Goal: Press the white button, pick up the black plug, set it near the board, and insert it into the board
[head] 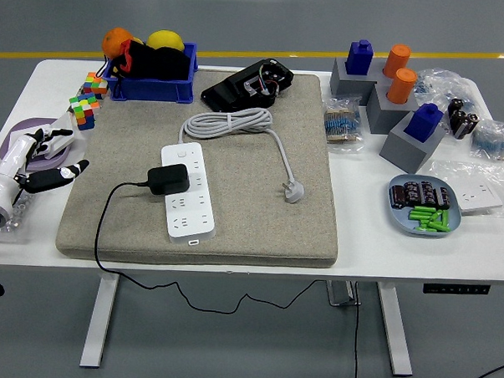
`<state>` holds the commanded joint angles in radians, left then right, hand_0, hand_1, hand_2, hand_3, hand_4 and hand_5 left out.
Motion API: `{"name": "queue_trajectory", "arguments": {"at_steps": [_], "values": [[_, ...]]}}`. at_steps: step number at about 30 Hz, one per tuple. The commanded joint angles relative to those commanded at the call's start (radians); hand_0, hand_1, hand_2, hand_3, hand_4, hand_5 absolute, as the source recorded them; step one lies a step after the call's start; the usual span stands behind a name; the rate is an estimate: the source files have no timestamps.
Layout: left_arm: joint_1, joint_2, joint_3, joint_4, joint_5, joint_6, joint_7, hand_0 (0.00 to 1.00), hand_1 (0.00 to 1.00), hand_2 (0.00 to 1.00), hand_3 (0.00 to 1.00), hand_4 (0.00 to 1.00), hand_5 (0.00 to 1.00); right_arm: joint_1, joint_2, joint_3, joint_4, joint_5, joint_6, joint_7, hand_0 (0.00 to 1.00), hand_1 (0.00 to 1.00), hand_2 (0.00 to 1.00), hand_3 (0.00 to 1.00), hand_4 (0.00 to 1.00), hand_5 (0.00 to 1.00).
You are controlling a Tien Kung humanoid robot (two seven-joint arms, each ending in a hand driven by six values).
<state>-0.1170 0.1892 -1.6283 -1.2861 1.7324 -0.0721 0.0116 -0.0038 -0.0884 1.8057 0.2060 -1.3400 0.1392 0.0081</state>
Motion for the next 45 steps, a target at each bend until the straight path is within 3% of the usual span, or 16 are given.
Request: {"name": "queue_trajectory", "arguments": {"at_steps": [26,29,35,45], "values": [[0.000,0.010,0.008,-0.018,-0.010,-0.004,-0.007,0.932,0.977,0.918,0.775,0.806,0.166,0.023,0.014,0.041,0.003,-0.025,-0.010,0.020,0.851,0.703,0.692,0.672,0.790,0.589],[-0.001,0.013,0.010,-0.018,-0.011,-0.006,-0.002,0.920,0.963,0.881,0.771,0.799,0.152,0.026,0.014,0.037,0.005,-0.023,-0.011,0.022,0.849,0.701,0.690,0.670,0.786,0.580],[-0.017,0.031,0.036,-0.019,-0.019,-0.006,0.004,0.914,0.942,0.854,0.764,0.797,0.151,0.028,0.013,0.052,0.003,-0.037,-0.013,0.023,0.849,0.700,0.688,0.669,0.784,0.574],[-0.053,0.040,0.070,-0.023,-0.046,-0.002,-0.011,0.870,0.901,0.801,0.744,0.786,0.153,0.045,0.010,0.074,0.006,-0.041,-0.011,0.027,0.848,0.698,0.687,0.665,0.773,0.572]]}}
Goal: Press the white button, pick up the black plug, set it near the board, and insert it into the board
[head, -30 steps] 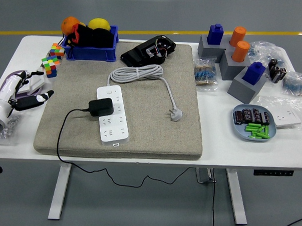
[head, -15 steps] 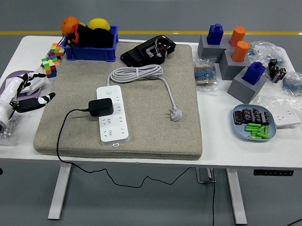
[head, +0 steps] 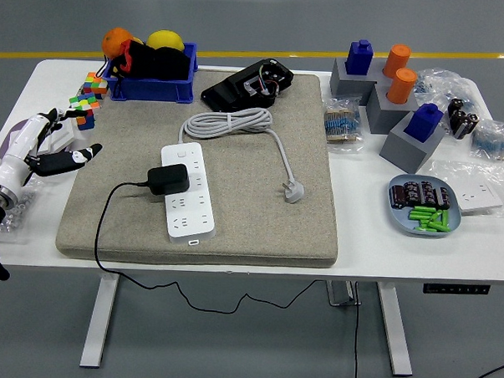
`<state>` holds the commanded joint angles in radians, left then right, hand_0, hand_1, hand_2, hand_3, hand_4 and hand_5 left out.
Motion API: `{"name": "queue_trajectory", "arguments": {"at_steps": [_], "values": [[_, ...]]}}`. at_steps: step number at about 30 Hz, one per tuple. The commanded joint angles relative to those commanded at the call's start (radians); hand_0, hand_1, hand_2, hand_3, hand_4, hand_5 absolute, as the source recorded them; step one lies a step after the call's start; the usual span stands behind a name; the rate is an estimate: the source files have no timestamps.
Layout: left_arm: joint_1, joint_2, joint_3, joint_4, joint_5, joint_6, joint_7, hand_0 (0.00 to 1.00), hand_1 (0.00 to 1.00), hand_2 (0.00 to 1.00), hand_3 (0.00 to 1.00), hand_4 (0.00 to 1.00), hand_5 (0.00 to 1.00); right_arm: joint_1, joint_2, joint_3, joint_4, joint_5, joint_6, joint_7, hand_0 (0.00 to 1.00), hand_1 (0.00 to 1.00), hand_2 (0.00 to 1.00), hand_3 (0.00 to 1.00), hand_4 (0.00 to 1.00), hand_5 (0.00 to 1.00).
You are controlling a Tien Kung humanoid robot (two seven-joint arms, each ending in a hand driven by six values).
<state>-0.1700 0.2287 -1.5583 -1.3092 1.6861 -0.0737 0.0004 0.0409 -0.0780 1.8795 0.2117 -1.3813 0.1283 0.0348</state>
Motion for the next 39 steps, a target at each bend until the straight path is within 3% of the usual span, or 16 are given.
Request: {"name": "queue_trajectory", "arguments": {"at_steps": [39], "values": [[-0.055,-0.004,0.023,0.016,-0.009,0.017,-0.007,0.871,0.896,0.798,0.738,0.750,0.158,0.022,-0.031,-0.010,0.002,0.010,-0.012,0.009,0.842,0.694,0.682,0.656,0.752,0.543]]}}
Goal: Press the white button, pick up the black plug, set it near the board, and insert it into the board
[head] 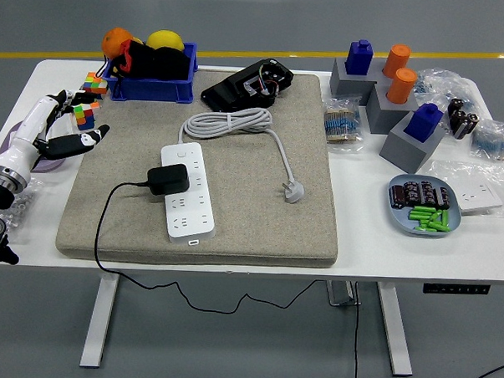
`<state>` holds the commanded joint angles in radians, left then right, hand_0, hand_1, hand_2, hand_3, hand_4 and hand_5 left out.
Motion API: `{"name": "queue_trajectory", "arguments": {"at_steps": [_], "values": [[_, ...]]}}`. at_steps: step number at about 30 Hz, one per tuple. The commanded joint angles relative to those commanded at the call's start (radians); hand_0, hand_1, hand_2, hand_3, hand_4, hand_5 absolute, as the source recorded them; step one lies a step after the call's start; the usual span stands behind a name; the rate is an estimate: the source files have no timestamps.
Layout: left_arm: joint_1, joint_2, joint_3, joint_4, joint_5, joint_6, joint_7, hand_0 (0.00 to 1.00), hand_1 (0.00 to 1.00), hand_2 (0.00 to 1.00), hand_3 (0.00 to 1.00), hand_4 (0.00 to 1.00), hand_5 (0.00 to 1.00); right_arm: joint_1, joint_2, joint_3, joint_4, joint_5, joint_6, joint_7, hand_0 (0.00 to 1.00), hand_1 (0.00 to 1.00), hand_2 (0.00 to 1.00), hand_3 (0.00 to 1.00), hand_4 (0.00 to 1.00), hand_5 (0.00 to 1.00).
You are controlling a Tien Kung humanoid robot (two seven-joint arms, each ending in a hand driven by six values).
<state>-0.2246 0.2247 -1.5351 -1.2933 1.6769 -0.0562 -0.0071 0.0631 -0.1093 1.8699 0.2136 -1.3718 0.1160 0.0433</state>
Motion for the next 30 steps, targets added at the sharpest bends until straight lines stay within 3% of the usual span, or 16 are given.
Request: {"name": "queue_trajectory", "arguments": {"at_steps": [13,30], "values": [[-0.041,0.015,0.040,0.025,-0.007,-0.003,0.001,0.871,0.895,0.798,0.738,0.751,0.149,0.003,-0.015,-0.030,0.005,0.020,0.000,0.004,0.842,0.695,0.682,0.655,0.753,0.531],[-0.038,0.040,0.067,0.025,0.007,-0.002,0.004,0.871,0.896,0.799,0.734,0.749,0.113,0.010,-0.023,-0.083,0.010,0.046,-0.012,-0.005,0.842,0.698,0.682,0.657,0.764,0.525]]}}
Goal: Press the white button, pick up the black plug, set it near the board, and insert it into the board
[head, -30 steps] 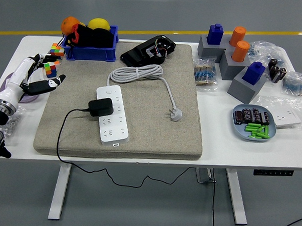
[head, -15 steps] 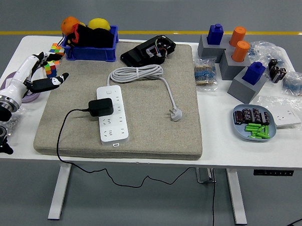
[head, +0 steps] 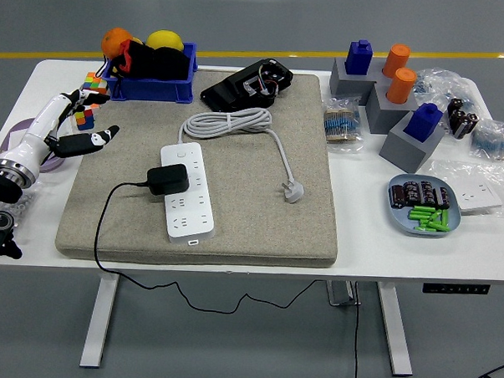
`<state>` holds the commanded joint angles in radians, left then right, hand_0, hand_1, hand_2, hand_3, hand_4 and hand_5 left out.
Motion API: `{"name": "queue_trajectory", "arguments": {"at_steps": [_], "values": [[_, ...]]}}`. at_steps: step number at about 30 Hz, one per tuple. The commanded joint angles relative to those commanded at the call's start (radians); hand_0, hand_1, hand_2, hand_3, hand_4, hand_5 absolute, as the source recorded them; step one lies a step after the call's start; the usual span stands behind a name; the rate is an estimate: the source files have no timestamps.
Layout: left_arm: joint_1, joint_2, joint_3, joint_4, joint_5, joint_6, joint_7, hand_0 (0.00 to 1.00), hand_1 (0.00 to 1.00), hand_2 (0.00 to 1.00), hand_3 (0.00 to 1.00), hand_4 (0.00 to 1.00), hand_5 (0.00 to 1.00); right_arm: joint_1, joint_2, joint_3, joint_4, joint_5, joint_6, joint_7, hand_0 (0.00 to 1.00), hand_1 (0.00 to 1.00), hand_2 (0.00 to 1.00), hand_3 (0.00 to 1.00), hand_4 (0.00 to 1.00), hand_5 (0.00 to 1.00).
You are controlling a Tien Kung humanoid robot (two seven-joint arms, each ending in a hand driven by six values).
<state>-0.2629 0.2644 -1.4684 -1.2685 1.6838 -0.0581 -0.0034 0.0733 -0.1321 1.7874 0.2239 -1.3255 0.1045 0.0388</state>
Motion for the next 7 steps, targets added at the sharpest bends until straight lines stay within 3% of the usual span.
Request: {"name": "queue_trajectory", "arguments": {"at_steps": [7], "values": [[0.007,0.006,-0.019,-0.009,0.008,-0.003,0.012,0.871,0.895,0.799,0.730,0.745,0.102,0.001,0.000,-0.038,0.005,0.042,0.015,0.000,0.841,0.697,0.681,0.658,0.766,0.524]]}}
